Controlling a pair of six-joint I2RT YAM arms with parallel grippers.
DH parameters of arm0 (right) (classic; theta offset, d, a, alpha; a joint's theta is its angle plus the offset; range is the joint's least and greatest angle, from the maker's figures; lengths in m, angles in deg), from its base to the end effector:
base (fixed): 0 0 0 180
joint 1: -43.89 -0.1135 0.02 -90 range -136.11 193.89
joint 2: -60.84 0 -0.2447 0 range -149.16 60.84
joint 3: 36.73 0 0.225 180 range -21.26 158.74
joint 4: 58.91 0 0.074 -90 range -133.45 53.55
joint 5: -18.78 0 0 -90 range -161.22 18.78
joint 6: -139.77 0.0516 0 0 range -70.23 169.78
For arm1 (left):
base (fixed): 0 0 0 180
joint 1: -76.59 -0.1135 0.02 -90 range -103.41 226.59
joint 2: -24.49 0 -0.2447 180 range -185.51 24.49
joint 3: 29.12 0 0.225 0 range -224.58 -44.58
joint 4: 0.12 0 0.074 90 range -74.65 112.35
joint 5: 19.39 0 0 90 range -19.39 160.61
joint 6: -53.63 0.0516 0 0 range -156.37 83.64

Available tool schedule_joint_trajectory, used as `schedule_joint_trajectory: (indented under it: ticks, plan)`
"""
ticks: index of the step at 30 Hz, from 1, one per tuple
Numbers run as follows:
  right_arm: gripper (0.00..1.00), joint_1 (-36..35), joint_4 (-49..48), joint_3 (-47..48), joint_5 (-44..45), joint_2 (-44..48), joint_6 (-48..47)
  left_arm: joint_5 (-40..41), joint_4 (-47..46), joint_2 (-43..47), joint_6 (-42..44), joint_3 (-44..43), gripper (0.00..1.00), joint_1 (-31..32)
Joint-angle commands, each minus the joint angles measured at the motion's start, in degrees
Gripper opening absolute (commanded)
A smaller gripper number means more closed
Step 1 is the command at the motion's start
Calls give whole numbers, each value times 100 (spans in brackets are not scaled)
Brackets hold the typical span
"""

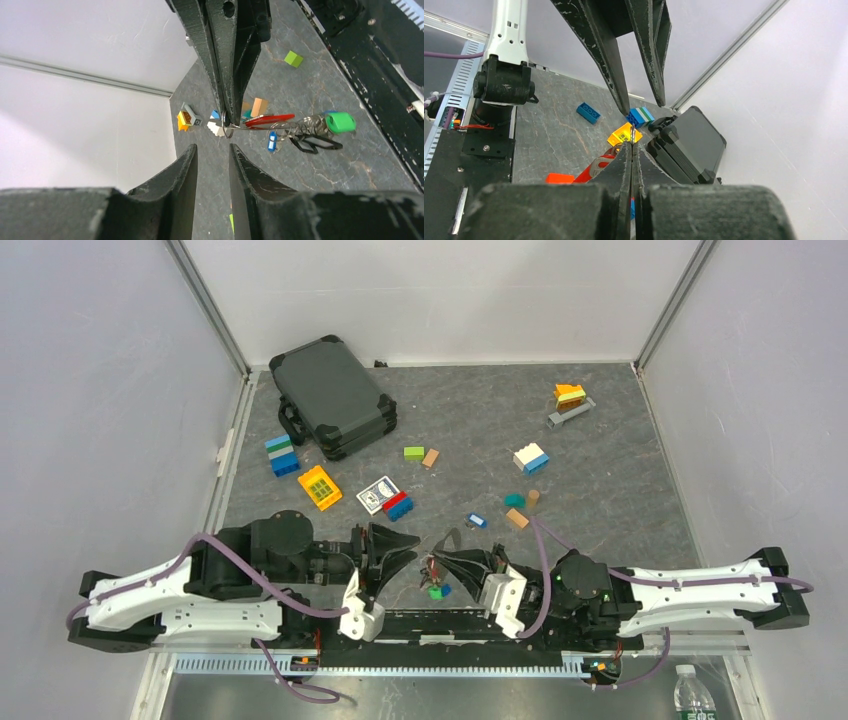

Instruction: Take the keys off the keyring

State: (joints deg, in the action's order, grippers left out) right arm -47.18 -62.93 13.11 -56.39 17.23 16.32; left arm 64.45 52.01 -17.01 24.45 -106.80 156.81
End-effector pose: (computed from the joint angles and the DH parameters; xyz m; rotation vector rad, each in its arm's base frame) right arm 0.0097 0.1886 0.3287 -1.1477 0.8522 0.6538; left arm 0.0181 -0.1377 0.3740 1.7780 0.5489 -0.3349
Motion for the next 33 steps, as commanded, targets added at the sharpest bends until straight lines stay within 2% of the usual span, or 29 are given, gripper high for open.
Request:
schedule_joint_trajectory:
  ticks: [1,8,16,24,33]
  plan:
    - [0,-3,-300,-1,-271,160,-252,-71,-650,124,-649,212,37,25]
    - [0,-3,-434,-56,-409,261,-276,-320,-1026,40,-1045,363,36,25]
    - [0,8,-527,-110,-500,338,-254,-452,-1247,26,-1294,486,30,26]
    - [0,1,-688,-220,-602,502,-245,-439,-1316,48,-1403,601,28,28]
    - [0,-4,-710,-247,-646,490,-235,-452,-1338,19,-1416,590,22,24]
